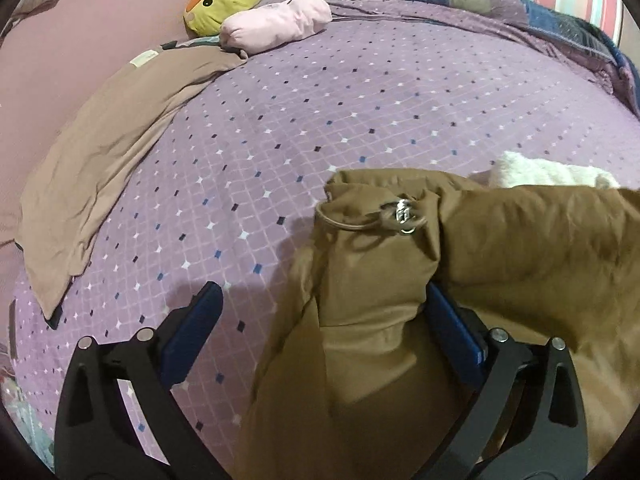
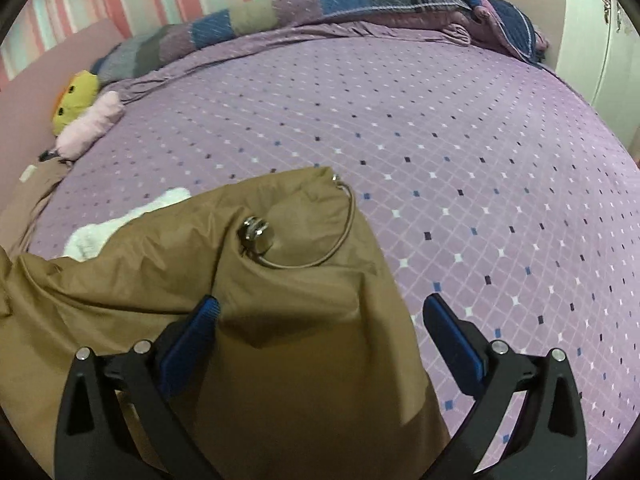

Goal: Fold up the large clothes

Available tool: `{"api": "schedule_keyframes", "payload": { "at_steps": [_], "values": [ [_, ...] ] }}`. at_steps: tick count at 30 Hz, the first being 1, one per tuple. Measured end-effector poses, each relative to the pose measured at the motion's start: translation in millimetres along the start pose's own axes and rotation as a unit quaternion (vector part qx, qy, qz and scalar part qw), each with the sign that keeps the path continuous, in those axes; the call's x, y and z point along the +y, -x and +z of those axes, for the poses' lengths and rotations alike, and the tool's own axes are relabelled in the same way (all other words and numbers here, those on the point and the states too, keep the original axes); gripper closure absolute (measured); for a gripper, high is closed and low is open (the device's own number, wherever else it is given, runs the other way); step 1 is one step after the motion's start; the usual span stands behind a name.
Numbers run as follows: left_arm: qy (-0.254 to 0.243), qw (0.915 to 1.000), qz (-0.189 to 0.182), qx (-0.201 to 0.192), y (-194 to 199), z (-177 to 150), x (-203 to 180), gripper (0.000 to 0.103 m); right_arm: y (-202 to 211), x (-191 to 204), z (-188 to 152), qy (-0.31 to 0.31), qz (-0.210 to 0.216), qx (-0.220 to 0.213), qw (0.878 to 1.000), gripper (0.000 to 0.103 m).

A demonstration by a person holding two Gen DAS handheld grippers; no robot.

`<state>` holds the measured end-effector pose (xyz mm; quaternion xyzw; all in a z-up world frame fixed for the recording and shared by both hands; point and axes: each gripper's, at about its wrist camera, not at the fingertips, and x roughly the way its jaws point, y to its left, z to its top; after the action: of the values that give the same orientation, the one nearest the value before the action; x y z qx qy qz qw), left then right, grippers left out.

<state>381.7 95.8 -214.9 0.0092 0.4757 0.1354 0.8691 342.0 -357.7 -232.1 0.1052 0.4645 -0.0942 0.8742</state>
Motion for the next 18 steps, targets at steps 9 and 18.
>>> {"api": "schedule_keyframes", "payload": {
  "at_steps": [9,18],
  "values": [
    [-0.006,0.9999,-0.003,-0.015,22,-7,15,0.004,12,-21,-9,-0.038,0.045,0.0,0.998,0.002],
    [0.021,0.988,-0.067,-0.138,127,3,-37,0.003,107,48,-4,-0.02,0.066,-0.153,0.986,0.002]
  ]
}}
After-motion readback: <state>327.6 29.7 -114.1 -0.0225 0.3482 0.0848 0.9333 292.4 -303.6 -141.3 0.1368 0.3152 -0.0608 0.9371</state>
